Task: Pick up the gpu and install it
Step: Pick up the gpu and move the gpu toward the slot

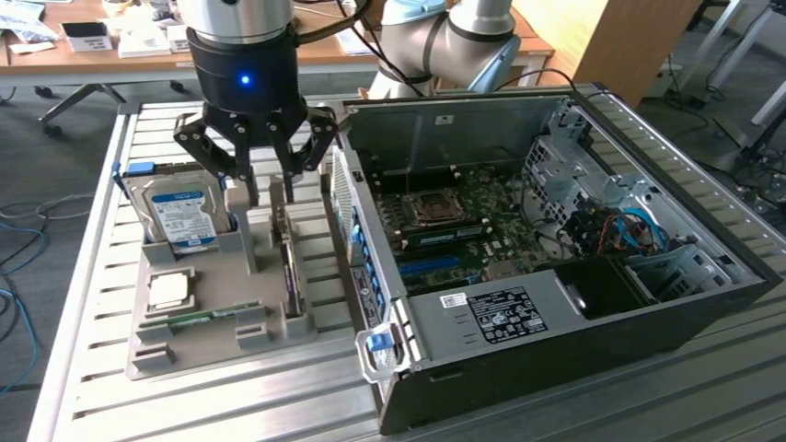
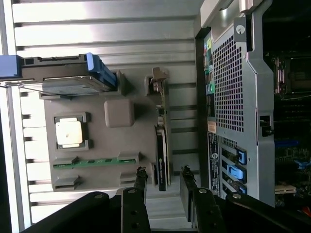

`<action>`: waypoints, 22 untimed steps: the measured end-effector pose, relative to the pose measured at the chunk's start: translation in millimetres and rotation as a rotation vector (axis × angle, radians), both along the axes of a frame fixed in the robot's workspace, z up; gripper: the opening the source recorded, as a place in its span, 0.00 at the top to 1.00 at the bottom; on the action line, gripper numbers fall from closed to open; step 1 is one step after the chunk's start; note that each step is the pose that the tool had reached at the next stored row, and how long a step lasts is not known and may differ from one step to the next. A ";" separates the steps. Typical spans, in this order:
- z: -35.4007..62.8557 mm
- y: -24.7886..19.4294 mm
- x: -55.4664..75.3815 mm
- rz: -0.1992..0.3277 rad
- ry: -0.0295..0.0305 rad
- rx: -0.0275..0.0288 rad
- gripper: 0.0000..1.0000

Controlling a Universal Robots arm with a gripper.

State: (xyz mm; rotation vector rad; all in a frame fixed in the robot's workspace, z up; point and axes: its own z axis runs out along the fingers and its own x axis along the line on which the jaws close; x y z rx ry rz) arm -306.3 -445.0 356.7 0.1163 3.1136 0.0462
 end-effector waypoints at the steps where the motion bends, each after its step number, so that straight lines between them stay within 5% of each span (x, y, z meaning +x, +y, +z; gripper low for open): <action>1: -1.5 0.0 0.0 0.000 0.0001 0.0000 0.58; 11: -14.4 0.0 0.0 0.000 0.0000 -0.0001 0.58; 22: -15.7 0.0 0.0 0.000 0.0000 0.0001 0.58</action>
